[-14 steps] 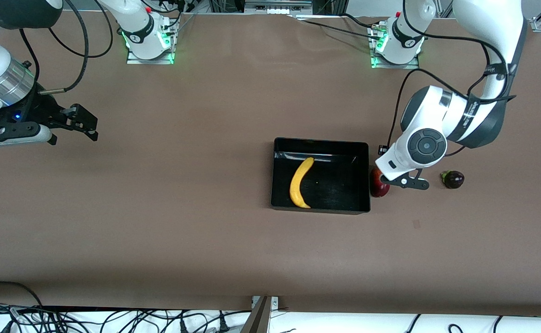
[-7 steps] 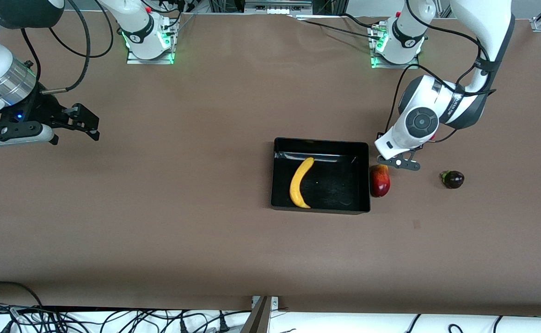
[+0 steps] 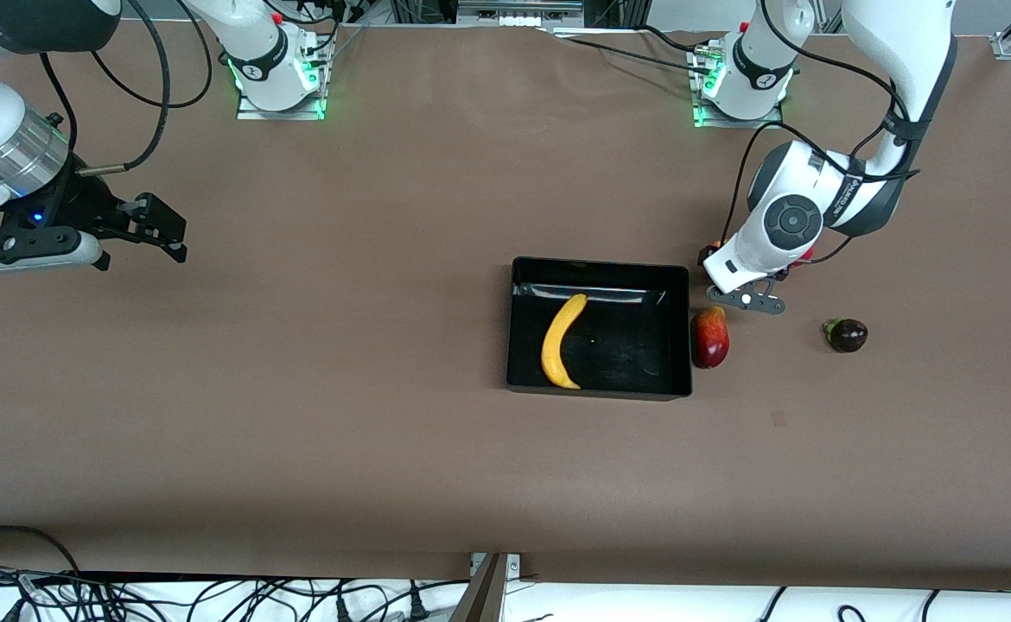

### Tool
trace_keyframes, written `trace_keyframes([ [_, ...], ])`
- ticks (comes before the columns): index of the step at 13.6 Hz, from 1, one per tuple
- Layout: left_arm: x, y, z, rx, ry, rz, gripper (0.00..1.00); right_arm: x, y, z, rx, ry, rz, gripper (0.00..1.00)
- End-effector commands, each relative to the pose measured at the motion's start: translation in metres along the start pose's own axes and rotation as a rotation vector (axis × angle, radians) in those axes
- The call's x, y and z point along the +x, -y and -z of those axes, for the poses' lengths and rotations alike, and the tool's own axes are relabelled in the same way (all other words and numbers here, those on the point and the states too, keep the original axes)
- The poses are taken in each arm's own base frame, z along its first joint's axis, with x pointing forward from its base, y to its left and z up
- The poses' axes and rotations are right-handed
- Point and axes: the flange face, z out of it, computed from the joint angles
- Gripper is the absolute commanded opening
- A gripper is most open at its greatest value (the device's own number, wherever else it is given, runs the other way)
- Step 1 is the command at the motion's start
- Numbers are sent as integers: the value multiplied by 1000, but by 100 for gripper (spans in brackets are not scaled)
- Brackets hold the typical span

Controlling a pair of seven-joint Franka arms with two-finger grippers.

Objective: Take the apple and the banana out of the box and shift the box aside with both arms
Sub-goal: 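Lift the apple out and set it beside the mango, open left gripper, then move the left gripper back into the tray and grasp the banana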

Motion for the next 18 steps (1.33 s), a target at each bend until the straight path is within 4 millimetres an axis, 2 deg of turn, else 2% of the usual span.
trace_keyframes([
  [1,11,-4,56,14,-57,-21,100,1,3,3,0,-5,-1,100],
  [3,30,-30,124,21,-55,-45,100,1,3,2,0,-2,-1,100],
  [4,38,-60,158,19,-68,-88,100,2,3,2,0,-7,-2,100],
  [5,51,-96,177,-6,-95,-105,100,2,3,2,0,-7,-2,100],
  [6,65,-126,188,-39,-117,-60,100,2,3,2,0,-5,-4,100],
  [7,75,-157,188,-61,-125,8,100,2,1,2,-1,-8,-8,100],
  [9,94,-198,170,-85,-118,88,100,2,-2,2,0,-8,-13,100],
  [10,103,-209,157,-109,-123,122,100,2,-2,1,1,-4,-13,100],
  [13,121,-225,109,-176,-134,201,100,0,3,0,-1,6,-4,100],
  [16,120,-257,59,-184,-87,249,100,0,10,1,1,4,7,100],
  [18,118,-263,38,-194,-88,243,100,0,10,0,2,6,7,100],
])
